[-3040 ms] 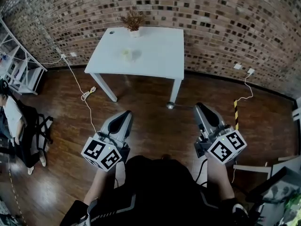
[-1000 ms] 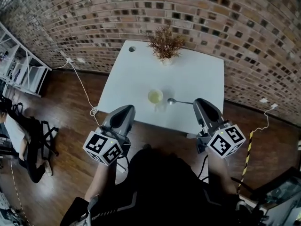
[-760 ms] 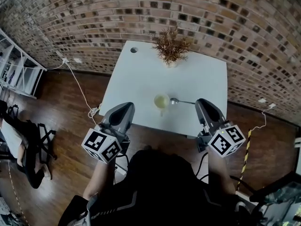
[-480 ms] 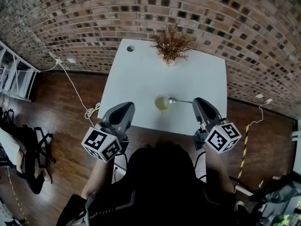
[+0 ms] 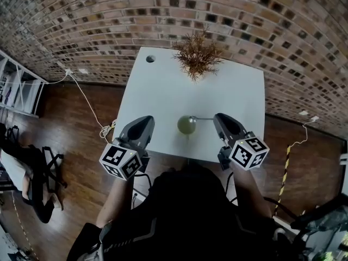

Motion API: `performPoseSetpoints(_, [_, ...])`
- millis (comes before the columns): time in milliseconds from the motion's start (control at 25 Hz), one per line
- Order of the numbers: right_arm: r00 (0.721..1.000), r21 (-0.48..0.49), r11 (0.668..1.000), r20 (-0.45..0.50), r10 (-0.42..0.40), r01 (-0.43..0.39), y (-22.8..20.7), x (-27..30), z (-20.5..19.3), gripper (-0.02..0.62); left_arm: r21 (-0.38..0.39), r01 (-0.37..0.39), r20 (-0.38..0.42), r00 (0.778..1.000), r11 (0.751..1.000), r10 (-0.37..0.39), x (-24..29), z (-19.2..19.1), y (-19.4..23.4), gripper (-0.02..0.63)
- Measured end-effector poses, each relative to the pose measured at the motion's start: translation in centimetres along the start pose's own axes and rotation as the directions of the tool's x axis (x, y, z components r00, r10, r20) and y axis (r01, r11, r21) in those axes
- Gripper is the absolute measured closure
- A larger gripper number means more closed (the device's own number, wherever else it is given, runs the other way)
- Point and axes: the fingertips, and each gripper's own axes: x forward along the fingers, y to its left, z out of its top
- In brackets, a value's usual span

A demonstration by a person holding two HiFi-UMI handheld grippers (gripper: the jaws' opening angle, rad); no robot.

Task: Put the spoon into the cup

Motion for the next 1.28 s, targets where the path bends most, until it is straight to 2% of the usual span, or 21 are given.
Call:
performPoseSetpoints(200, [0.997,0.032,0.999,-0.071,0.021,-0.019,-1.3,2.4,-2.1,0.546,-0.043,-0.048,-0.106,0.993,0.998,0.043,2.0,-5.8,2.1,0.612])
performPoseSetpoints(440, [0.987,0.027,0.999,-0.159,0.030,-0.026,-2.4,5.6,-5.2,0.546,-0.029,-0.037,-0.148,0.988,0.999,0.033,4.0,-9.2,2.9,0.612])
performPoseSetpoints(680, [0.973,0.042,0.999,-0.229,0.025,-0.016,-3.3,7.0,-8.3,0.546,-0.045,-0.082,-0.225,0.972,0.996,0.070,5.2,-13.3,5.0,0.612])
performPoseSetpoints(920, [0.963,0.058,0.998,-0.271,0.002,0.014,-4.1,8.1,-11.0,0.546,-0.052,-0.128,-0.271,0.956,0.990,0.109,5.6,-15.2,6.2,0.612])
performPoseSetpoints(1120, [0.953,0.074,0.997,-0.302,0.001,0.023,-4.2,8.8,-12.9,0.546,-0.051,-0.116,-0.303,0.948,0.992,0.095,5.6,-16.4,5.7,0.612])
performPoseSetpoints(1280, [0.951,0.052,0.998,-0.308,-0.021,0.039,-4.7,9.1,-13.4,0.545,-0.033,-0.087,-0.324,0.943,0.996,0.072,6.1,-17.8,4.9,0.612])
